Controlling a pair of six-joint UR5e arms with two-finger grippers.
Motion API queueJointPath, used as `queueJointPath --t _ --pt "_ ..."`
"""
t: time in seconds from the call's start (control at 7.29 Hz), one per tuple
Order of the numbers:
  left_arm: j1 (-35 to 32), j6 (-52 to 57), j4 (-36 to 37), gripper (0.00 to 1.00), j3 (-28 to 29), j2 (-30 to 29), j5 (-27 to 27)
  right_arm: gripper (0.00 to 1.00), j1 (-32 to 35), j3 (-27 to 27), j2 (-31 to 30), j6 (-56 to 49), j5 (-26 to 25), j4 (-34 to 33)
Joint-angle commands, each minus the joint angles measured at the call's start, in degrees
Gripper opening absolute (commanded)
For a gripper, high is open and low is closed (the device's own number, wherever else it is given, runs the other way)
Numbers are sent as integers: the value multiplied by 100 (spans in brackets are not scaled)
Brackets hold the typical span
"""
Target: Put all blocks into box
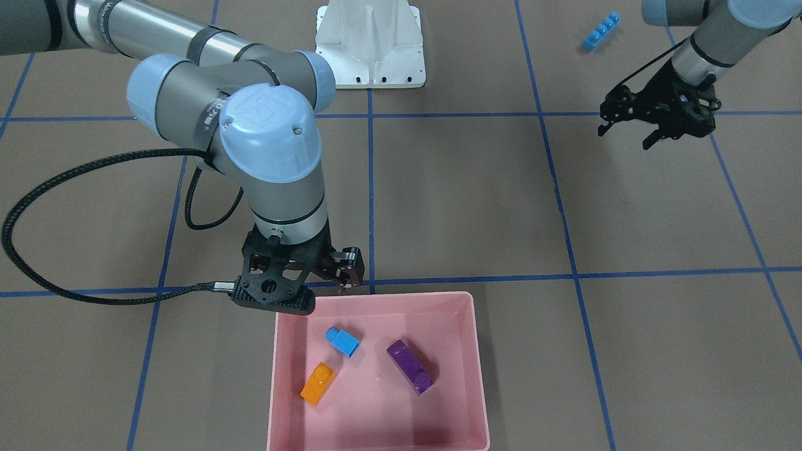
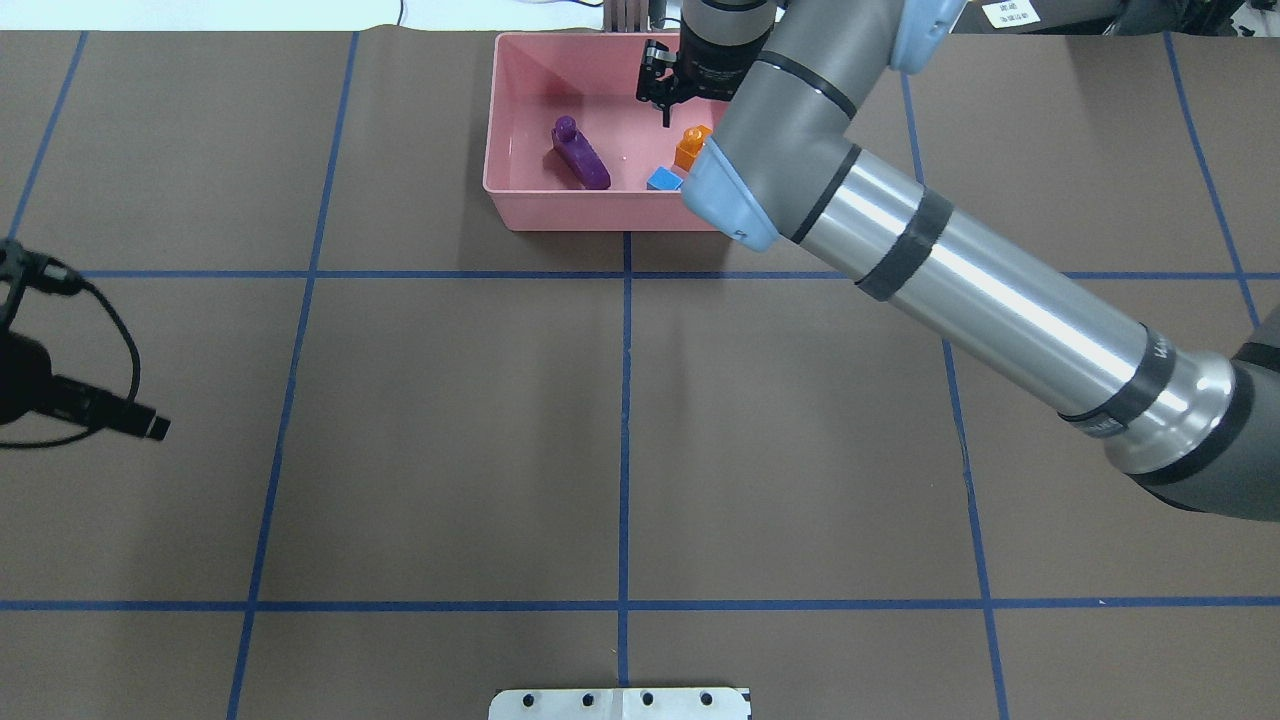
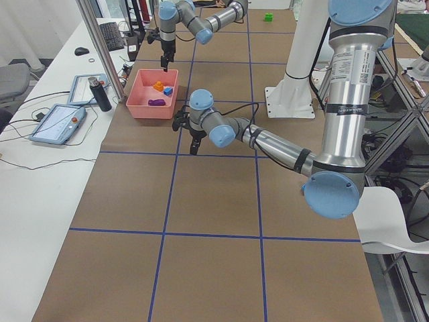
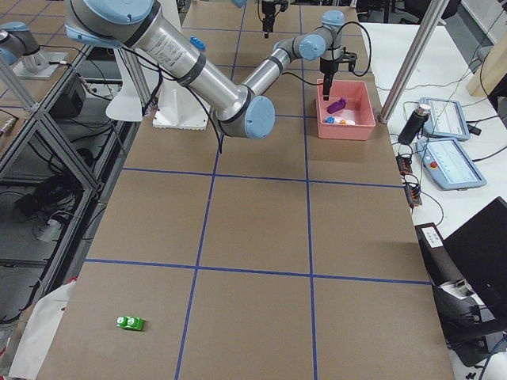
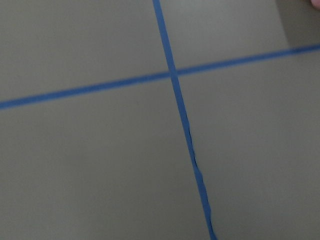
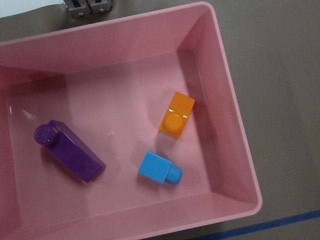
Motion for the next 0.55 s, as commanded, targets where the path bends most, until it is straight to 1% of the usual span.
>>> queueJointPath --t 0.0,0.14,0.27,0.41 --pt "1334 11 -14 100 -755 1239 710 100 363 1268 -804 -824 246 -819" --pt "1872 2 -23 100 -818 1558 897 100 530 1796 -1173 -1255 360 -1198" --pt "2399 -7 -32 100 -819 1788 1107 100 680 2324 -1638 -1624 404 -1402" --pt "2901 -24 -32 100 -819 1990 1214 100 803 2807 -2191 -1976 414 -1421"
